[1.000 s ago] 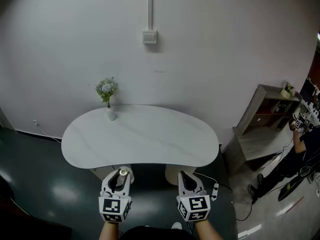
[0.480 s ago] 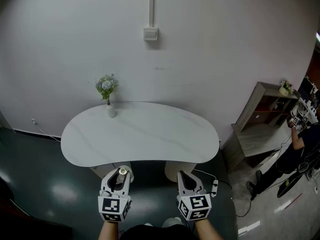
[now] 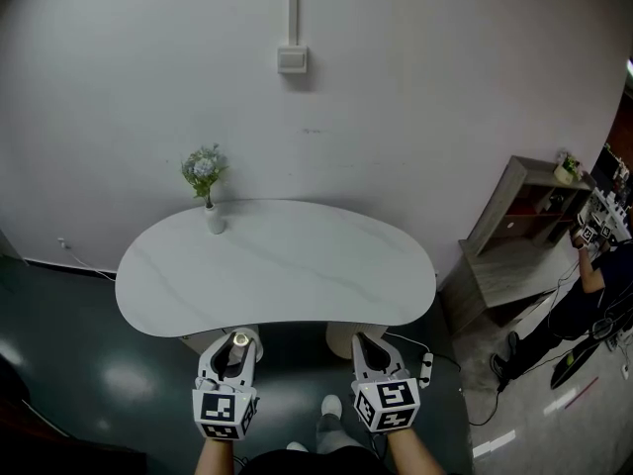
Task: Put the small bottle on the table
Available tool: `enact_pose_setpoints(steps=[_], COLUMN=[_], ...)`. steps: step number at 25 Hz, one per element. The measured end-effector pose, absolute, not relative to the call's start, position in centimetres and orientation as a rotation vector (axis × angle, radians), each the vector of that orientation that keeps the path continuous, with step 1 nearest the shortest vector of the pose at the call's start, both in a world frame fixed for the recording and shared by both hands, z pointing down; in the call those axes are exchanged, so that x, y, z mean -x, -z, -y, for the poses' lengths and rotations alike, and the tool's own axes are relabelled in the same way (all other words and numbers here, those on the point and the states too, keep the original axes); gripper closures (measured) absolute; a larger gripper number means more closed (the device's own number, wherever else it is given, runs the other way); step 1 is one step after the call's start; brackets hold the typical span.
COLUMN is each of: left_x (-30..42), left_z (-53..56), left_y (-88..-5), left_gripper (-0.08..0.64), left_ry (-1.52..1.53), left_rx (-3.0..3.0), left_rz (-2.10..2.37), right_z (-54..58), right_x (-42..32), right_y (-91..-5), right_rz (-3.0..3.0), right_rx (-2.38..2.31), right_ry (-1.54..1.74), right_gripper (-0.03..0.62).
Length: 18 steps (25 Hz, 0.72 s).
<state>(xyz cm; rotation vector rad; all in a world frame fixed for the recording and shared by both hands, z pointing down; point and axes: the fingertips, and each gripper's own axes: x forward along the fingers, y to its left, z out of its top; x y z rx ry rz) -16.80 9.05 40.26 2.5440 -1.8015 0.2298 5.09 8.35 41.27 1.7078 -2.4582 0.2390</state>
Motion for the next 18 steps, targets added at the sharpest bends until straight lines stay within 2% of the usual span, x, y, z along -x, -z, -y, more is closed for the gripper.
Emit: enact_pose_setpoints(steps=[18], left_x=[16.4], left_z=[0.7], left_y=[-41.5], left_gripper=[0.430], left_ry=[-0.301], left_rx=[-2.450], left_rz=[1.859], right_z=[2.7], right_x=[-5.1], right_y=[-43.6], right_rz=[2.490], right_rx=[-1.585], right_ry=[-0.310], right_gripper=[0.525])
